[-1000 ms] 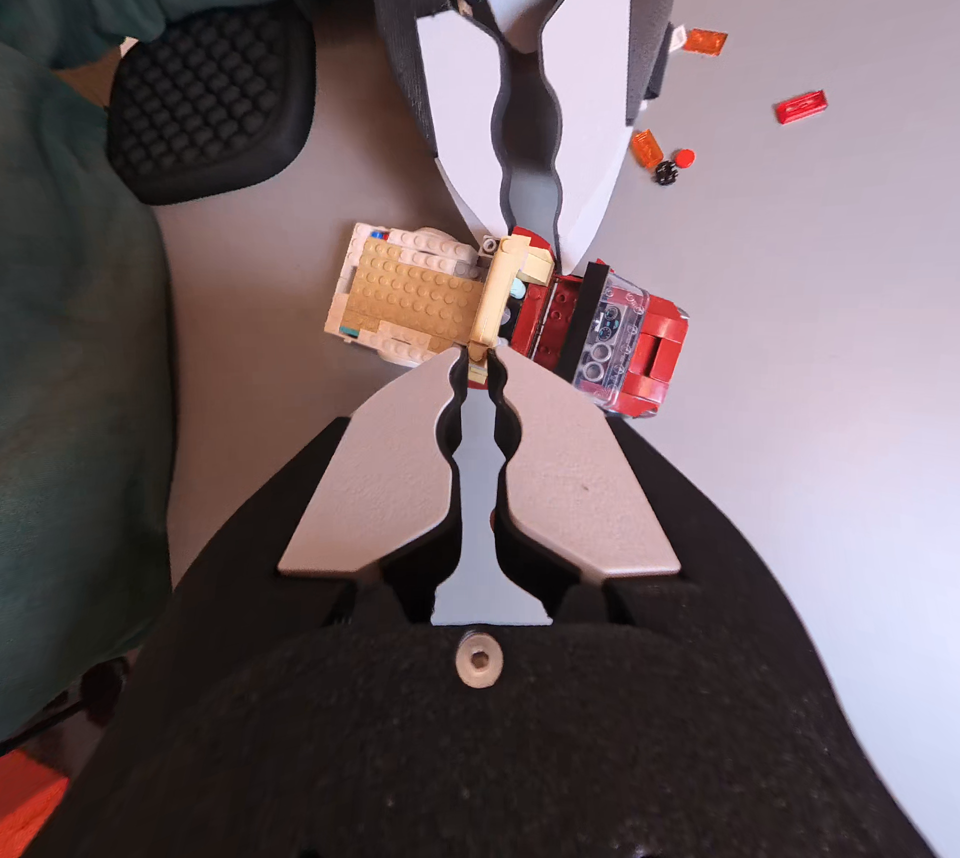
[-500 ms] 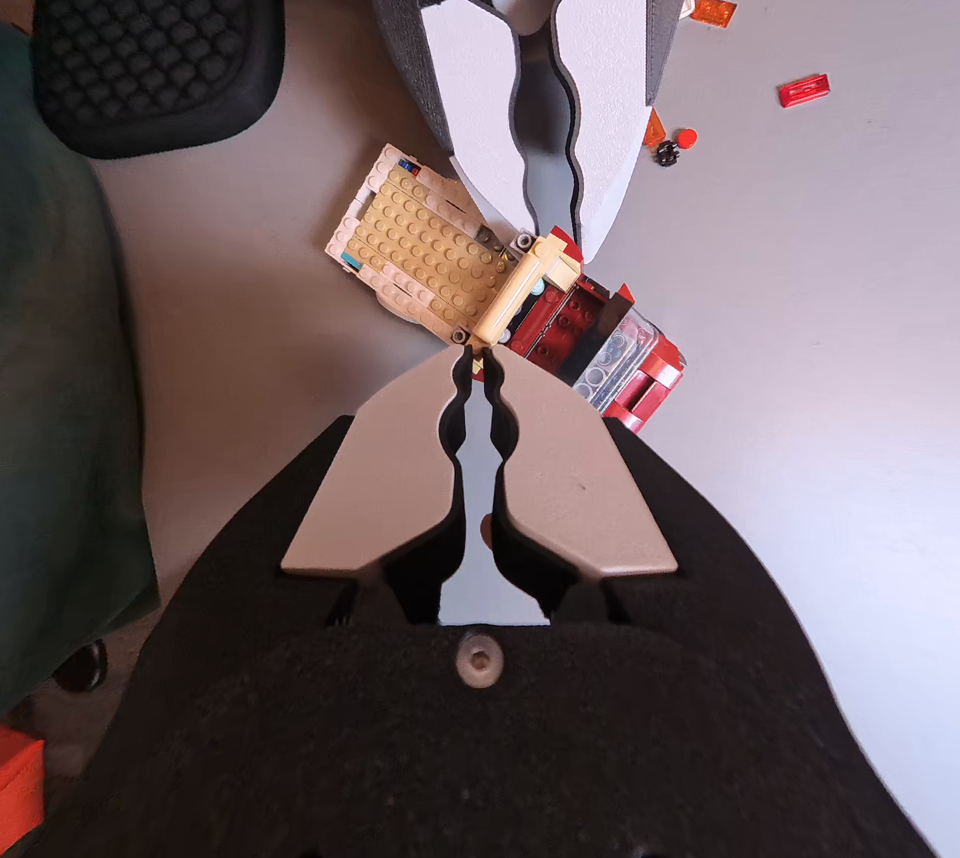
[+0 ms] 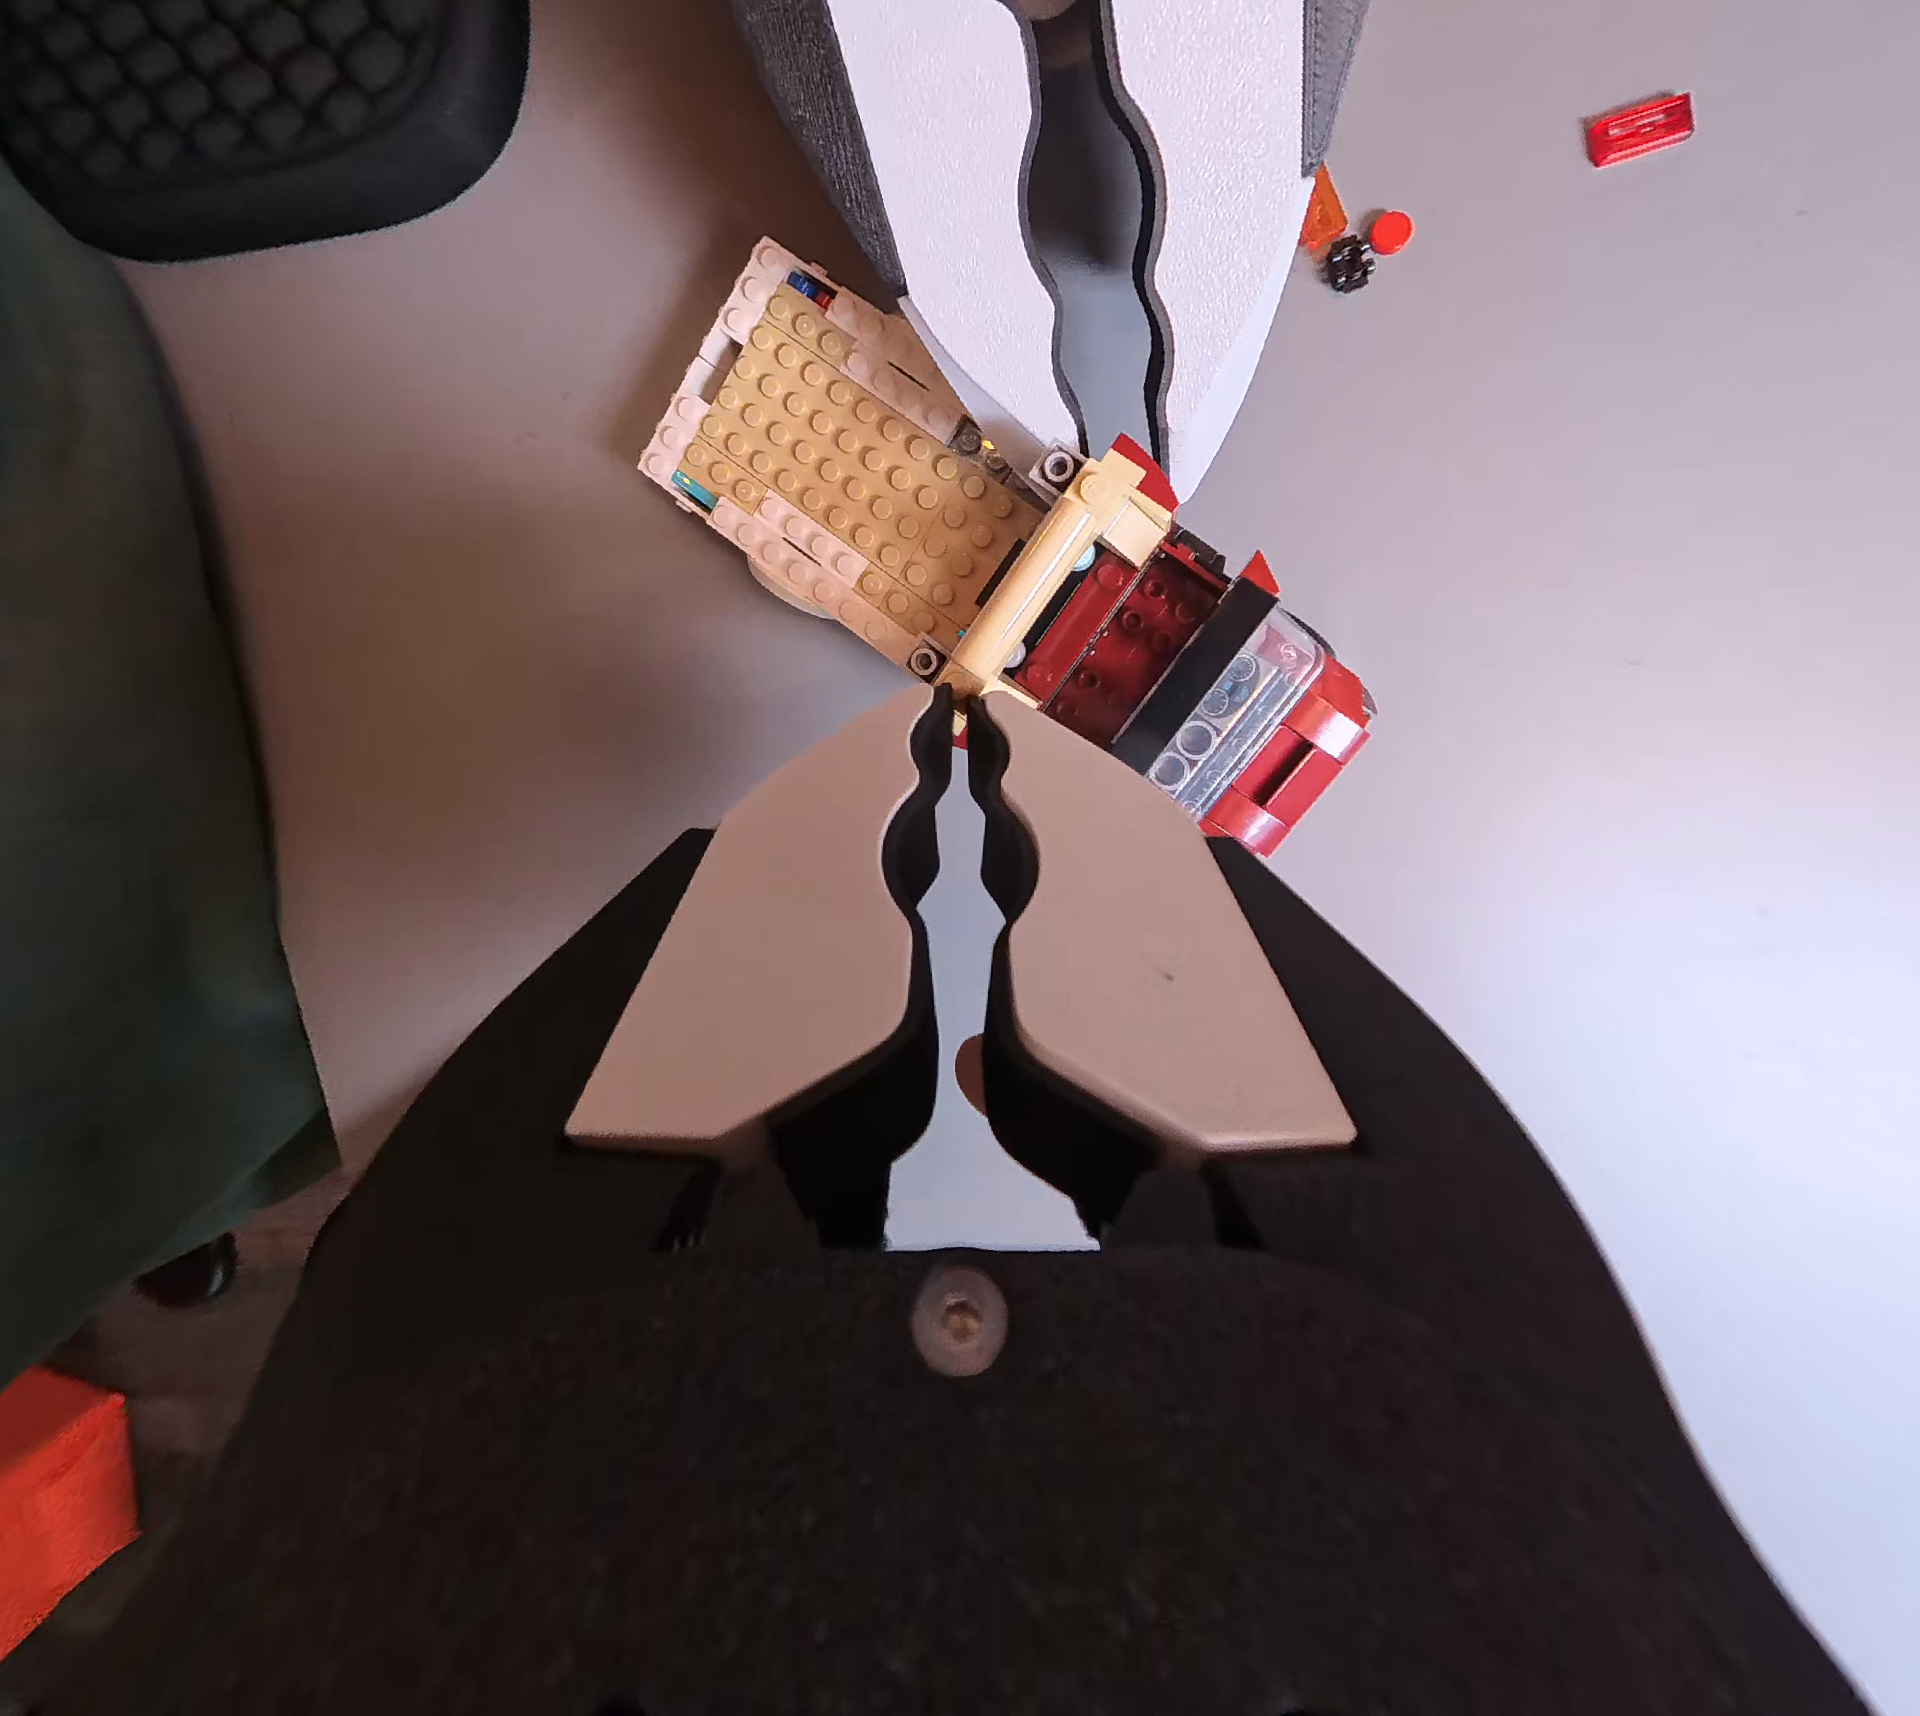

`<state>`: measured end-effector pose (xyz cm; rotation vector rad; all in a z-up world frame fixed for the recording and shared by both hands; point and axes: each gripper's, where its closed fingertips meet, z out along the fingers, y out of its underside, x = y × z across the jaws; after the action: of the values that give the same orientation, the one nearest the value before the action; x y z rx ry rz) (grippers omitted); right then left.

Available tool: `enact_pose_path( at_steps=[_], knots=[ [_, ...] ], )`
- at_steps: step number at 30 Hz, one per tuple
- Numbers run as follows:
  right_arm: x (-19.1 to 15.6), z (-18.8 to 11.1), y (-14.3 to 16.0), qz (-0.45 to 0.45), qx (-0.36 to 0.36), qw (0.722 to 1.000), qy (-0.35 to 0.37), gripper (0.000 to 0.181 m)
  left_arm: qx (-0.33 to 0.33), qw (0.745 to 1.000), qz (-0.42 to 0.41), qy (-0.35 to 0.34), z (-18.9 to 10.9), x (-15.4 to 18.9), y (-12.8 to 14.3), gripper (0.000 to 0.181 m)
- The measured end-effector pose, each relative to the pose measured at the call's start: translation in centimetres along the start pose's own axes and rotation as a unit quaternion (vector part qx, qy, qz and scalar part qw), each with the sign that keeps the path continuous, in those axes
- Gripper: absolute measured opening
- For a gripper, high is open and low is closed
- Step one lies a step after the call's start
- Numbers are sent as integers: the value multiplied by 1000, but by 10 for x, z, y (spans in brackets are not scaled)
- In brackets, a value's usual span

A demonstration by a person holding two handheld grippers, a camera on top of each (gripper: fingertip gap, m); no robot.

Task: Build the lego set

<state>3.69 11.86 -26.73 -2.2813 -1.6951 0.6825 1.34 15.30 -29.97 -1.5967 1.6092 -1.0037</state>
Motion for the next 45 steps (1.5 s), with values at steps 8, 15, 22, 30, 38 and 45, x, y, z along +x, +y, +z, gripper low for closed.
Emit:
enact_pose_path(
  at_steps=[8, 15, 22, 30, 38, 45],
  knots=[
    [0, 0, 0, -10, -9, 1000, 9, 3, -3, 1000, -3, -2, 0, 0, 0, 13],
    [1, -1, 1, -25, -22, 999, 21, 0, -9, 1000, 2, -8, 0, -1, 1, 13],
    [3, -10, -5, -5, 20, 999, 31, 23, -8, 1000, 9, -15, 0, 0, 0, 14],
    [3, -4, -7, 17, 16, 999, 29, 10, -44, 998, -51, -4, -7, 22, 1, 58],
    [3, -1, -6, 25, 4, 999, 23, 7, -66, 989, -71, -107, 18, 13, -9, 76],
    [2, -1, -5, 31, 9, 999, 22, 6, -79, 987, -67, -124, 26, 12, -10, 66]
  ],
)
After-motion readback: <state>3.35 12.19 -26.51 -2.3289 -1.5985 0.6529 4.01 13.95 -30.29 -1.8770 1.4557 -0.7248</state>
